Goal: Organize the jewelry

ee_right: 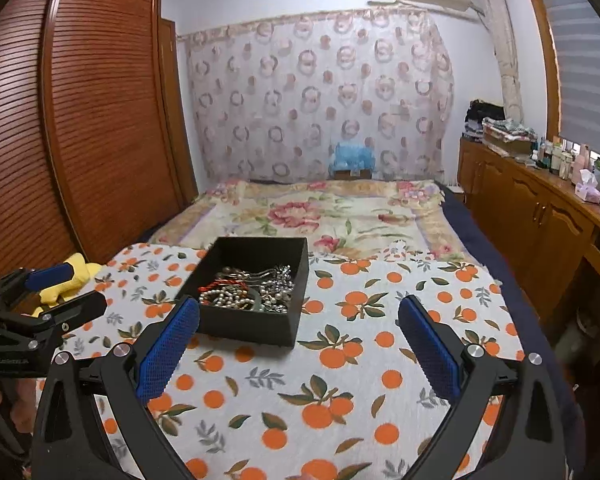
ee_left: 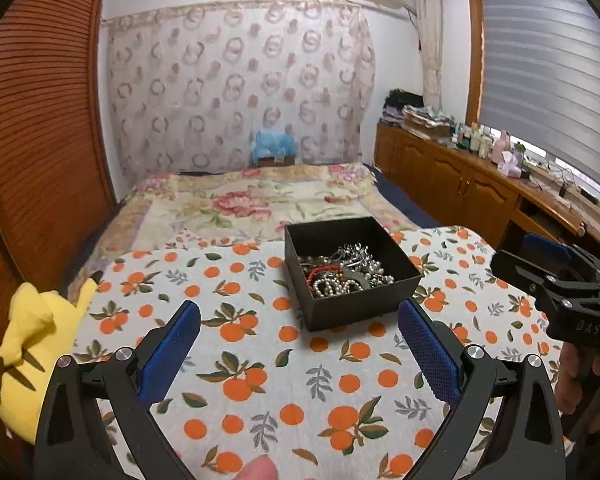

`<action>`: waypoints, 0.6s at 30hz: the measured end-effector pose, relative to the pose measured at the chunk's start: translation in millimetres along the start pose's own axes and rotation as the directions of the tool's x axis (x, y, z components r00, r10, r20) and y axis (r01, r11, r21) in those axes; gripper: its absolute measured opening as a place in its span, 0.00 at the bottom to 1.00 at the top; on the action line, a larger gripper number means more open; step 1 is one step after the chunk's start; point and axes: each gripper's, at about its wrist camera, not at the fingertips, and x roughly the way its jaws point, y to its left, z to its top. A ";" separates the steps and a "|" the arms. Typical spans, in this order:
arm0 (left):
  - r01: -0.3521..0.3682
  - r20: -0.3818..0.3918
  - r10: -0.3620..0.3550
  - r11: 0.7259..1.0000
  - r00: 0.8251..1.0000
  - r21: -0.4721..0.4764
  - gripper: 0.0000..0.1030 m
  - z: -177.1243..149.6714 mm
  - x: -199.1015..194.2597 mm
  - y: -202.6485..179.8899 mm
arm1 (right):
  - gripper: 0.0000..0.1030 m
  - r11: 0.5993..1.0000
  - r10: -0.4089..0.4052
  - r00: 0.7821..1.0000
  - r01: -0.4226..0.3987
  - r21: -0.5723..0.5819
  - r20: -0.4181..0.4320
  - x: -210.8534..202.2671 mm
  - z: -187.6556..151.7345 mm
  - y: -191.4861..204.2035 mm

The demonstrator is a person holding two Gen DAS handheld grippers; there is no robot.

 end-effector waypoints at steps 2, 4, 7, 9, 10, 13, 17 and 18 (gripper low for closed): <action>-0.003 0.005 0.003 1.000 1.000 -0.009 0.93 -1.5 -7.1 1.2 | 0.98 1.000 -0.010 1.000 0.010 -0.004 0.015 -9.3 -2.0 3.0; -0.006 0.009 0.006 1.000 1.000 -0.015 0.93 -2.9 -12.2 2.4 | 0.98 1.000 -0.017 1.000 0.017 -0.007 0.021 -15.1 -3.5 5.0; -0.014 0.014 0.014 1.000 1.000 -0.010 0.93 -5.0 -18.2 2.0 | 0.98 1.000 -0.015 1.000 0.015 -0.005 0.025 -19.4 -4.6 6.9; -0.013 0.016 0.013 1.000 1.000 -0.011 0.93 -5.2 -18.0 2.1 | 0.98 1.000 -0.014 1.000 0.014 -0.008 0.028 -21.2 -5.3 8.0; -0.015 0.016 0.015 1.000 1.000 -0.012 0.93 -5.5 -17.9 2.0 | 0.98 1.000 -0.013 1.000 0.013 -0.008 0.028 -21.2 -5.7 8.1; -0.015 0.015 0.015 1.000 1.000 -0.012 0.93 -6.5 -19.1 1.9 | 0.98 1.000 -0.015 0.999 0.015 -0.008 0.030 -21.4 -6.2 8.4; -0.016 0.015 0.016 1.000 1.000 -0.012 0.93 -7.4 -21.2 2.5 | 0.98 1.000 -0.013 0.999 0.013 -0.007 0.032 -21.4 -6.2 8.5; -0.017 0.015 0.017 1.000 1.000 -0.011 0.93 -7.3 -21.0 2.4 | 0.98 1.000 -0.013 0.999 0.013 -0.007 0.034 -21.9 -6.5 8.9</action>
